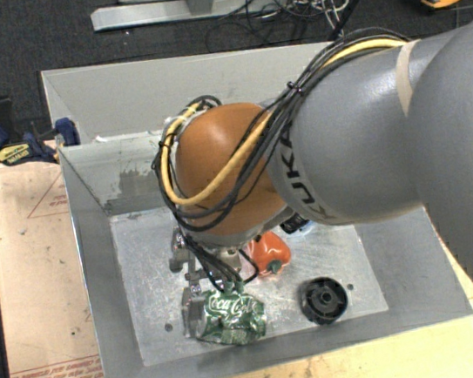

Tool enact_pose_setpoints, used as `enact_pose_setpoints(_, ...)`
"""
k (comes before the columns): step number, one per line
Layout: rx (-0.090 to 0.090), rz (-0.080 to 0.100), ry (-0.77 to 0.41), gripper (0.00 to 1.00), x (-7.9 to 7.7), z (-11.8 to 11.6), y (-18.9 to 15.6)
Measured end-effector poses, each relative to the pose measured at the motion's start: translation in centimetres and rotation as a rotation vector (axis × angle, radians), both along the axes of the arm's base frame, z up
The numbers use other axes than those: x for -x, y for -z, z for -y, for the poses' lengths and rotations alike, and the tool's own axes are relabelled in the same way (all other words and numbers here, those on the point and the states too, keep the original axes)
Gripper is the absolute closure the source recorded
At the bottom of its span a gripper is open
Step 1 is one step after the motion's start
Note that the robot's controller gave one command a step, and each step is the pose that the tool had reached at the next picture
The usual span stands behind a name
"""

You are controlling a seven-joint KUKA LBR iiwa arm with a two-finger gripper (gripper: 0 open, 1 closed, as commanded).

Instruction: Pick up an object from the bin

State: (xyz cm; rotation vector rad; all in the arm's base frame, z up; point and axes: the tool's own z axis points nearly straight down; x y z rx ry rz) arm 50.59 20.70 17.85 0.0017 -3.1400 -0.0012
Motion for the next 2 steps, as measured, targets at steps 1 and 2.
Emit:
enact_pose_setpoints(1,0.000,0.001,0.001,0.00,0.0,0.0,0.0)
enact_pose_setpoints(2,-0.001,0.003,-0.043,0.00,1.1,4.4,3.0)
